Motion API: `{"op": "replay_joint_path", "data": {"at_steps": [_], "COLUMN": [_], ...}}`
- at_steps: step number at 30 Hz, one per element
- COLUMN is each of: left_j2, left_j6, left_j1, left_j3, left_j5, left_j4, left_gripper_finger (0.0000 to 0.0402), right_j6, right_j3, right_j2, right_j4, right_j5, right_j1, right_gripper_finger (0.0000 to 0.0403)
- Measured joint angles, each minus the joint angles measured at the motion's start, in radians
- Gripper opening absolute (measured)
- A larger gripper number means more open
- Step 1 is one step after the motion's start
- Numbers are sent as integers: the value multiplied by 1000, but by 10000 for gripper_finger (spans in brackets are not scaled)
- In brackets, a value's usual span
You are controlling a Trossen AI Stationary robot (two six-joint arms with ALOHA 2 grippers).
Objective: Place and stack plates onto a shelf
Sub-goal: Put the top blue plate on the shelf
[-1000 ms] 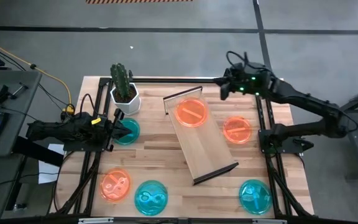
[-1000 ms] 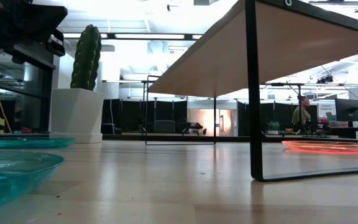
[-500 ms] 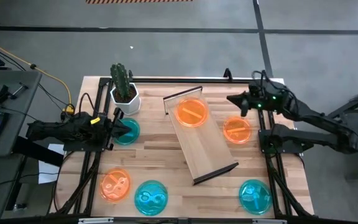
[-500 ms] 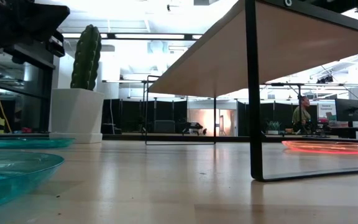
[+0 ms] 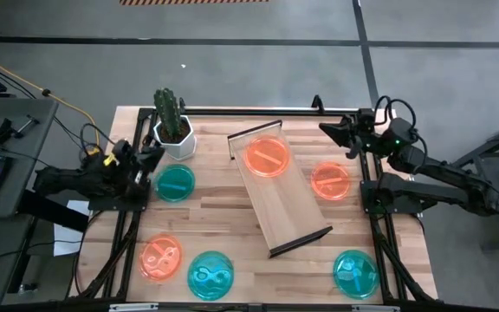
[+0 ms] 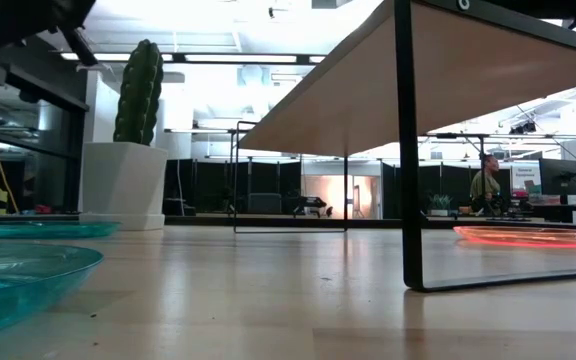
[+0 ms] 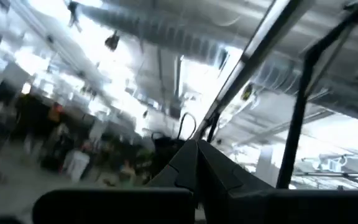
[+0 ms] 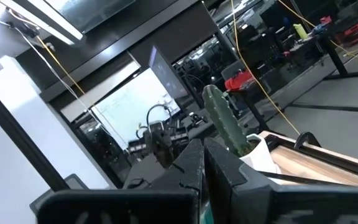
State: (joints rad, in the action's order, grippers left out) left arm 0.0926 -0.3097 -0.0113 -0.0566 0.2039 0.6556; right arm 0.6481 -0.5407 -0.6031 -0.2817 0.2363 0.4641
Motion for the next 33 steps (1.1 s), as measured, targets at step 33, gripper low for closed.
{"op": "replay_joint_path", "data": {"at_steps": [33], "left_j2": [1010], "left_j6": [-389], "left_j1": [-35], "left_j3": [-832], "left_j5": [-92], "left_j4": [-1338], "left_gripper_finger": [155], "right_j6": [-1], "right_j3": [-2], "right_j2": [1], "right_j4": [141], "right_j5": [37], "right_j1": [0], "right_gripper_finger": [0]}}
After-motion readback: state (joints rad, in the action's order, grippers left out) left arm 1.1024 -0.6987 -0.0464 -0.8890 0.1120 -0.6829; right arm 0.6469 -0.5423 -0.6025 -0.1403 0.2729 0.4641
